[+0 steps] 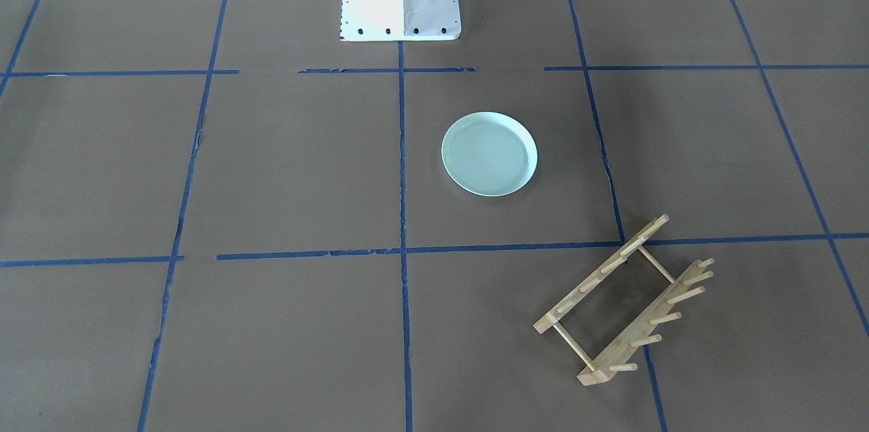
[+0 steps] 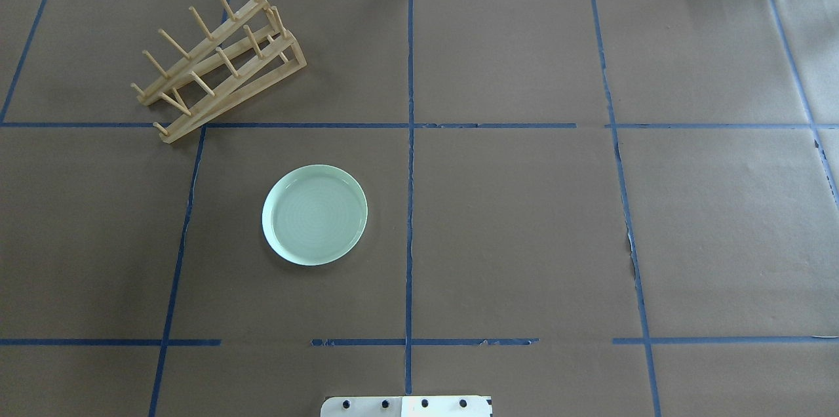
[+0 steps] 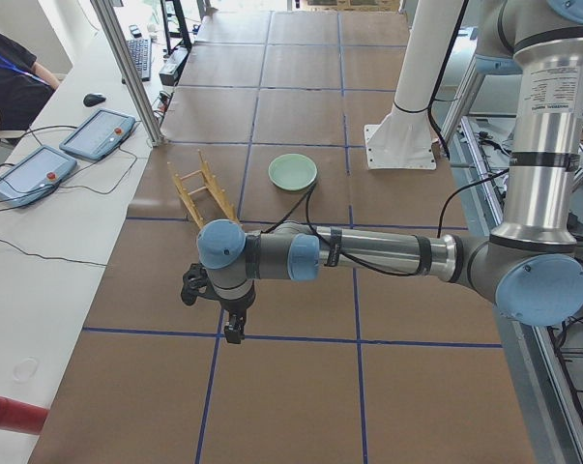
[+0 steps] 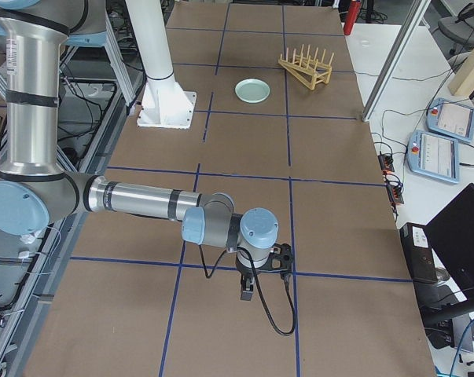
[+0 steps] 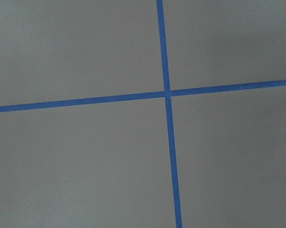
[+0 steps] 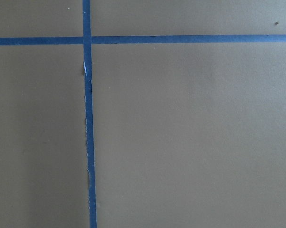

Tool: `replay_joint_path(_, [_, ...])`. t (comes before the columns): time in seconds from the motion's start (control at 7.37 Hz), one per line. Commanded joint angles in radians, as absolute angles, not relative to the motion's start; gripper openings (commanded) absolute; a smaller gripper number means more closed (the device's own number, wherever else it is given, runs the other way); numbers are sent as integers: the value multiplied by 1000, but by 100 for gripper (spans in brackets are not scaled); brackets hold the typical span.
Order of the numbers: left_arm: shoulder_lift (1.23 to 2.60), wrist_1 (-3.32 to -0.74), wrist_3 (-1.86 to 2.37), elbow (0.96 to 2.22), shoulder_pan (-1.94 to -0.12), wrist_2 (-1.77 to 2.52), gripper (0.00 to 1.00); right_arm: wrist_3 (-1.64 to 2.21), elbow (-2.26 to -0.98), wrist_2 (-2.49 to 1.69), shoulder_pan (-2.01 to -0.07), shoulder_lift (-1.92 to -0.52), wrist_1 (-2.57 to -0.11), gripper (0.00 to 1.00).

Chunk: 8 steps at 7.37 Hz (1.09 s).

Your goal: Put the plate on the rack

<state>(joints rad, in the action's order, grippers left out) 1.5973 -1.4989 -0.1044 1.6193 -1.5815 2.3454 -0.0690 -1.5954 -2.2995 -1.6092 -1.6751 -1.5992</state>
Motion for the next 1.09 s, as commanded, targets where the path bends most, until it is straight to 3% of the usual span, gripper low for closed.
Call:
replay_joint_path(0.0, [1604,-1500,-100,1637,-1582,2344,100,-71,-1595,-2299,-1609,-1675,-1598,100])
replay_joint_path(0.27, [1630,-1497,-18,1768,-1569,2342,100,-69,-1597,-2299,-1609,-1675,-1598,100])
replay_joint_path(0.54, [1657,-1497,230,1943,-1443,2333,100,-69,-1595,-2299,-1609,-1675,-1598,100])
replay_joint_path(0.95, [1855,-1489,727,2010,-1161,2329,100,-69,-1597,-2299,-1609,-1675,-1598,100])
